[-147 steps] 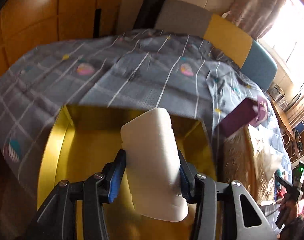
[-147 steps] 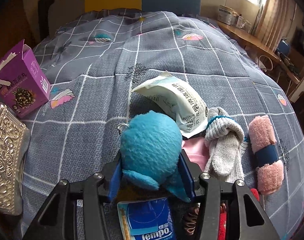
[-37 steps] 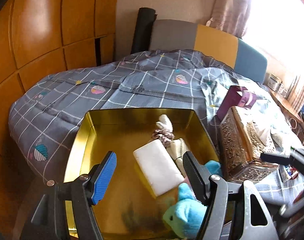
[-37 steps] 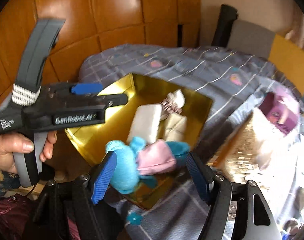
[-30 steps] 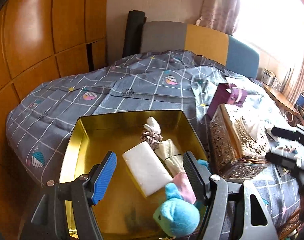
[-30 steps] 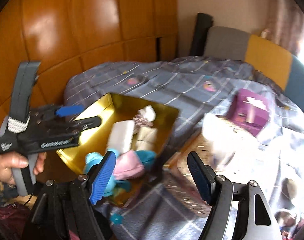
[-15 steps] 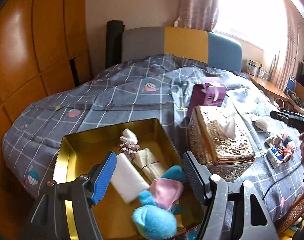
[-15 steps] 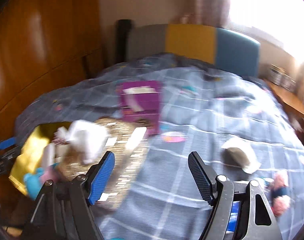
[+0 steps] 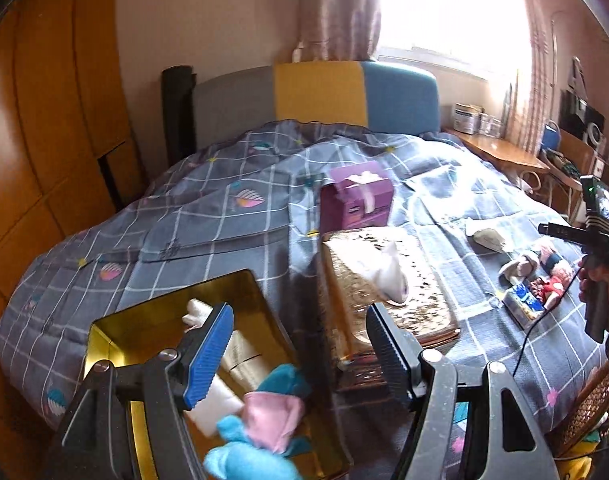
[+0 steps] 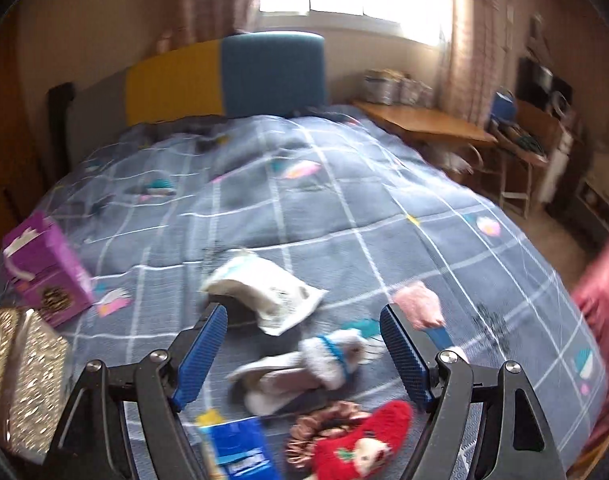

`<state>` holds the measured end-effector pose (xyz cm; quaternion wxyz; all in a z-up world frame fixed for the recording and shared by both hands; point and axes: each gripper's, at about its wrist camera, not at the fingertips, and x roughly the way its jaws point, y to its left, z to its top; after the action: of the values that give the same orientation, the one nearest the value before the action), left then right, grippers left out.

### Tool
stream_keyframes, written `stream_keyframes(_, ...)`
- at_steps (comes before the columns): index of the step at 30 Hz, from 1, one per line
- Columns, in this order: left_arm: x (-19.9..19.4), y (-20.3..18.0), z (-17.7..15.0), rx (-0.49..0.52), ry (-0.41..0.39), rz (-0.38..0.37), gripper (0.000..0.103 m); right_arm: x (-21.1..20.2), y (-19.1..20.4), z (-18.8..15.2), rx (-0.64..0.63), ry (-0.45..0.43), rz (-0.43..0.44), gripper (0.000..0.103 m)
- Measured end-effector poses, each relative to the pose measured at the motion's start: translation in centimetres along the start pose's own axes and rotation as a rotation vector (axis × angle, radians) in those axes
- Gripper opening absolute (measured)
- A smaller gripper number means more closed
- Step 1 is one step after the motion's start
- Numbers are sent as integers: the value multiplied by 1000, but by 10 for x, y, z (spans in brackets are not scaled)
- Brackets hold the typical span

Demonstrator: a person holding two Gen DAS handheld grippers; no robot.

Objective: Organize soft objects
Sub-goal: 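Move both tools back over the remaining items on the bedspread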

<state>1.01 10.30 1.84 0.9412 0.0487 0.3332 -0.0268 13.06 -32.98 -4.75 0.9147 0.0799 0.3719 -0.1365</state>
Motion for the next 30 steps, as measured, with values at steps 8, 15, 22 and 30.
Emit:
stream_keyframes(8,9,-35,9,61,7,-63,70,12,-40,-2,204,85,-9,81)
stream_keyframes(15,13,-69,18,127,8,-120,70,13,-58,-3,310,93,-31,82)
stream_keyframes(22,14,-114,33,190,-3,-223,70,14,-92,-11,495,114,-38,83)
stream_keyframes(30,48,-163,34,203,117,-350,69,18,-107,-19,606,139,31,83)
